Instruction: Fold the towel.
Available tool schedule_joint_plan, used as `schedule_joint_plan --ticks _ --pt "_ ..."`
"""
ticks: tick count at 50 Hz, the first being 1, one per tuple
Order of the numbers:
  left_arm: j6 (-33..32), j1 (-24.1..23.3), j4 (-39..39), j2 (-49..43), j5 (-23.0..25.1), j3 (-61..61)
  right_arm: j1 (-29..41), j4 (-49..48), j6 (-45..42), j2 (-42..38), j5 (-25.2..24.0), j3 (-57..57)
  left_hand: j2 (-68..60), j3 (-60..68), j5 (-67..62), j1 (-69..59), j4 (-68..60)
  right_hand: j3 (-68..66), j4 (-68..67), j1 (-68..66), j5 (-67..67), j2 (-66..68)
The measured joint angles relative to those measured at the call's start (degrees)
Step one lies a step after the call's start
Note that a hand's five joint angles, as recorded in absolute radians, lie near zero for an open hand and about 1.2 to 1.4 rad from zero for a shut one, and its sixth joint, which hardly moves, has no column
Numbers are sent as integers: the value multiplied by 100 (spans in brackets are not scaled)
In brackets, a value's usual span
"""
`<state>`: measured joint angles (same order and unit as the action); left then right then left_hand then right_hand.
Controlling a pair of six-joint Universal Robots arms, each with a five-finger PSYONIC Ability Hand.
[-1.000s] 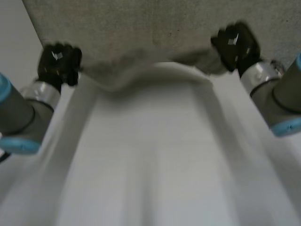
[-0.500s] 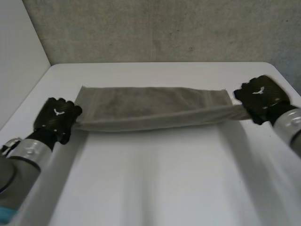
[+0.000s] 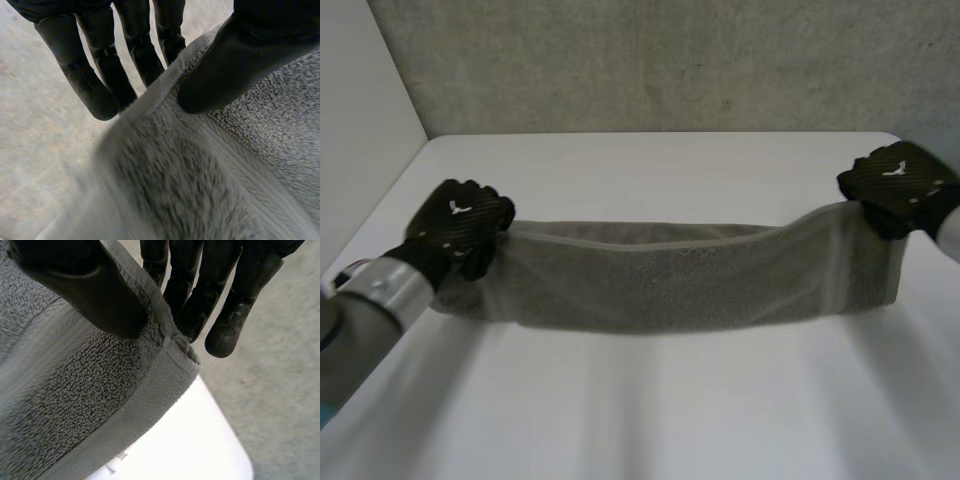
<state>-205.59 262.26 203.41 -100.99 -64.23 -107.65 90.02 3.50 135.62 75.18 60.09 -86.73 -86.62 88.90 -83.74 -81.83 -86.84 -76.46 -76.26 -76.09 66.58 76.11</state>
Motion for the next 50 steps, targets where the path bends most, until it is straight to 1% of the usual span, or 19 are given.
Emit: schedule_joint_plan --ticks 2,3,4,11,18,24,25,26,27,28,29,31,32,34,35,38,40,45,50 --pt "-9 -152 -8 -647 -127 551 186 -23 0 -510 216 352 0 0 0 0 0 0 0 0 0 0" --pt "-11 -187 -16 -800 -164 692 221 -27 0 -608 264 425 0 0 0 0 0 0 0 0 0 0" --pt "-16 -272 -70 -1207 -283 1088 313 -31 0 -899 397 651 0 0 0 0 0 0 0 0 0 0" --pt "-25 -491 -618 -2726 -774 2838 564 -63 34 -2066 989 1697 0 1 0 0 0 0 0 0 0 0" --pt "-26 -626 -1152 -3725 -1032 4300 801 -257 49 -2892 1458 2553 0 3 0 0 0 0 0 0 0 0" --pt "-31 -714 -1270 -4257 -1200 5168 901 -599 52 -3341 1790 3006 1 2 0 0 0 30 32 28 -8 -27" --pt "-32 -721 -1276 -4317 -1217 5260 914 -657 53 -3394 1826 3058 11 -69 0 0 14 561 572 562 -607 -570" --pt "-32 -724 -1280 -4345 -1224 5299 920 -680 54 -3419 1842 3081 17 -121 0 0 16 705 710 760 -748 -781" --pt "-30 -739 -1285 -4400 -1234 5381 940 -732 56 -3486 1884 3130 800 -973 774 738 828 2038 1926 2059 -2027 -2095" --pt "-29 -750 -1289 -4415 -1237 5402 947 -748 57 -3508 1901 3145 1374 -1559 1355 1329 1437 2499 2496 2651 -2631 -2564" --pt "-28 -770 -1294 -4436 -1240 5425 958 -774 58 -3543 1936 3172 2345 -2525 2333 2336 2466 3488 3487 3540 -3684 -3575" --pt "-22 -827 -1304 -4455 -1247 5438 976 -805 61 -3598 2027 3201 4445 -4655 4502 4613 4676 4917 4914 4933 -5155 -4947" --pt "-19 -866 -1307 -4447 -1252 5429 986 -812 62 -3615 2092 3208 5342 -5588 5452 5399 5619 5624 5627 5607 -5811 -5645" --pt "-14 -918 -1313 -4422 -1264 5396 1003 -815 66 -3624 2208 3200 6503 -6800 6469 6313 6666 6130 6079 6062 -6321 -6087" --pt "-10 -952 -1319 -4392 -1277 5358 1017 -812 69 -3623 2295 3181 6853 -7150 6781 6499 6964 6220 6165 6185 -6347 -6161" --pt "8 -1019 -1338 -4212 -1350 5176 1076 -795 82 -3572 2510 3062 7117 -7404 7022 6562 7107 6244 6173 6270 -6347 -6165" --pt "27 -1030 -1347 -3973 -1433 4939 1134 -785 109 -3380 2612 2828 7117 -7405 7025 6562 7107 6244 6173 6284 -6347 -6166" --pt "76 -973 -1299 -3066 -1612 4020 1210 -811 330 -2462 2680 1815 7117 -7414 7046 6570 7107 6244 6173 6294 -6347 -6166" --pt "174 -850 -1106 -2152 -1660 3031 1209 -846 612 -1623 2633 802 7118 -7440 7061 6581 7107 6254 6173 6306 -6347 -6166"
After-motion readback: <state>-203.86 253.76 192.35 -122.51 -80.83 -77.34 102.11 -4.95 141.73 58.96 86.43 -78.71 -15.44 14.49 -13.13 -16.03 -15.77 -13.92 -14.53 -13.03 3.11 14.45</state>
